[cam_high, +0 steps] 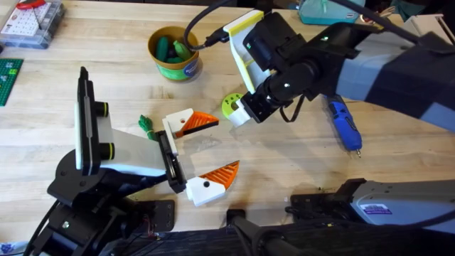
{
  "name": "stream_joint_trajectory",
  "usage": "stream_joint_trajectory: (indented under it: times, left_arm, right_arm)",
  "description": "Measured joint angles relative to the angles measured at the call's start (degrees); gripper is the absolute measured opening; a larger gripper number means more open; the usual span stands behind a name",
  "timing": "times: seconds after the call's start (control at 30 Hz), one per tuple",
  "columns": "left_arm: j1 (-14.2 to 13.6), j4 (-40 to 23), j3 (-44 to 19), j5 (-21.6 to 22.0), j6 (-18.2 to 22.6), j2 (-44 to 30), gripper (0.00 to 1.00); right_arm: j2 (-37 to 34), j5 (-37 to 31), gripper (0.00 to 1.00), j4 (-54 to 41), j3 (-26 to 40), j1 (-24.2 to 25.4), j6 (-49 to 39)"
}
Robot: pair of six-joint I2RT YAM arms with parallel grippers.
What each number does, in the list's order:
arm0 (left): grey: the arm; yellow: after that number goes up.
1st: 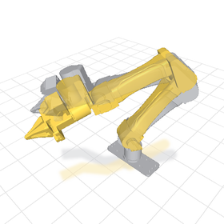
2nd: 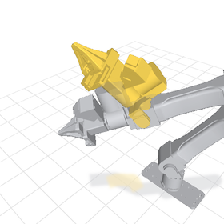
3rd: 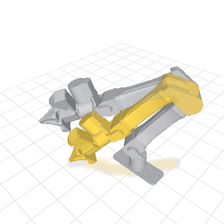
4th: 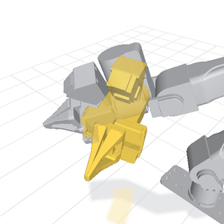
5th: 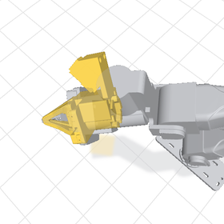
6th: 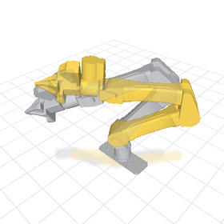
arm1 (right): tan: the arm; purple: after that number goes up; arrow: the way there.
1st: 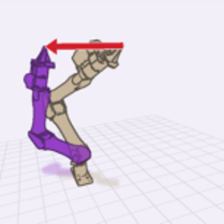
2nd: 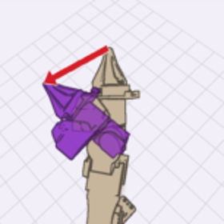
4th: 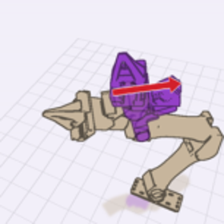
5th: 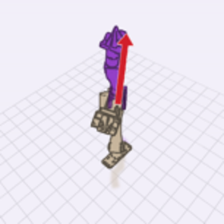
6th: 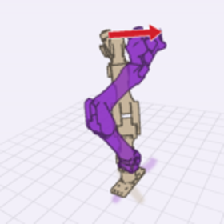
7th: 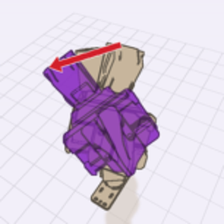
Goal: Pick up the gripper from the table and insert it into the empty holder that is missing its gripper. Then pick up a screw, insert it into the mounting hole, and use the screwdriver to tighten it. Finally, clean up the table by picking up the vegetable and placing it into the bucket.
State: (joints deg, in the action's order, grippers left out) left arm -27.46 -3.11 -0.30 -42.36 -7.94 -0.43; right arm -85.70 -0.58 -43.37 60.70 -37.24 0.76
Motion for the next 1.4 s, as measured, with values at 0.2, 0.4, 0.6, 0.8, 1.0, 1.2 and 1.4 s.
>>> stream_joint_trajectory:
  times: [0.2, 0.4, 0.6, 0.8, 1.0, 1.2, 1.4]
  left_arm:
    - [0.0, -0.12, 0.0, 0.21, -0.02, 0.0, 0.99]
    - [0.0, -0.12, 0.0, 0.58, -0.03, 0.0, 0.99]
    - [0.0, -0.12, 0.0, 0.6, 0.0, 0.01, 0.99]
    - [0.0, -0.12, 0.0, 0.6, -0.03, 0.02, 0.99]
    - [0.0, -0.12, 0.0, 0.6, -0.02, 0.0, 0.99]
    - [0.0, -0.12, 0.0, 0.65, 0.0, 0.02, 0.99]
    - [0.0, -0.12, 0.0, 1.23, 0.0, 0.01, 0.99]
  right_arm:
    - [-0.45, 0.75, 0.709, 0.18, -0.08, -0.14, 0.46]
    - [-0.45, 2.51, 0.709, 2.16, -0.08, -0.5, 2.3]
    - [-1.49, 2.8, 0.709, 4.14, -0.08, -2.04, 2.38]
    - [-6.14, 2.84, 0.452, 4.82, -0.08, -2.84, 2.3]
    - [-7.53, 1.8, 0.208, 5.29, -0.1, -2.84, 2.22]
    - [-7.55, 1.18, 0.166, 5.51, -0.1, -2.84, 2.22]
    - [-7.63, 0.8, 0.152, 6.65, -0.1, -2.84, 2.22]
